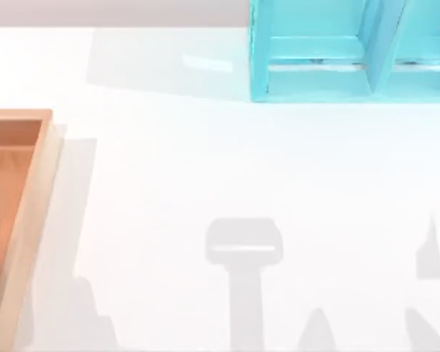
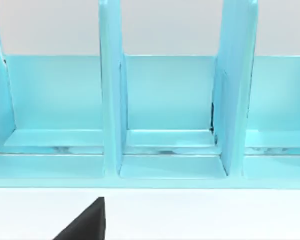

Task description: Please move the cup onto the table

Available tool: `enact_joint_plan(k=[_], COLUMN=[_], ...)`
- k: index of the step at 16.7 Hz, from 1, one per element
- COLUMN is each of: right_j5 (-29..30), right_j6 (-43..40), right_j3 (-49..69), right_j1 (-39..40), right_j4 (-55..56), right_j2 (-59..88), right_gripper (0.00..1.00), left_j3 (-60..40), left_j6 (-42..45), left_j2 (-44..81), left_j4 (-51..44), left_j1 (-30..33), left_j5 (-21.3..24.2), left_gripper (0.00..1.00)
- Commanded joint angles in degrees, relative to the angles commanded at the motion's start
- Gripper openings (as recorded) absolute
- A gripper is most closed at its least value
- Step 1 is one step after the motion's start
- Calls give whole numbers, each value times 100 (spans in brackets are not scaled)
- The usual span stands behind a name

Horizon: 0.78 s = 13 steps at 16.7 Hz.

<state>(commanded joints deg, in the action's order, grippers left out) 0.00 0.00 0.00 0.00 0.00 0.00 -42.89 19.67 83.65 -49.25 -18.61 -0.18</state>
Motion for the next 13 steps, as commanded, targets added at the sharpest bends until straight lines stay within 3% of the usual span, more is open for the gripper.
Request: enact_joint_plan(k=[7, 13], right_j5=[0, 0], right_j6=[0, 0], right_j3=[0, 0], right_j1=[0, 0], right_j4=[0, 0], right_j2=[0, 0], right_gripper=[100, 100], left_j3=[-144, -1025], left_j6=[-149, -1338], left_j2=[-44, -383], left_j4=[-2, -571], left_j1=[18, 642], left_j5=[-16, -69], left_gripper=[0, 0])
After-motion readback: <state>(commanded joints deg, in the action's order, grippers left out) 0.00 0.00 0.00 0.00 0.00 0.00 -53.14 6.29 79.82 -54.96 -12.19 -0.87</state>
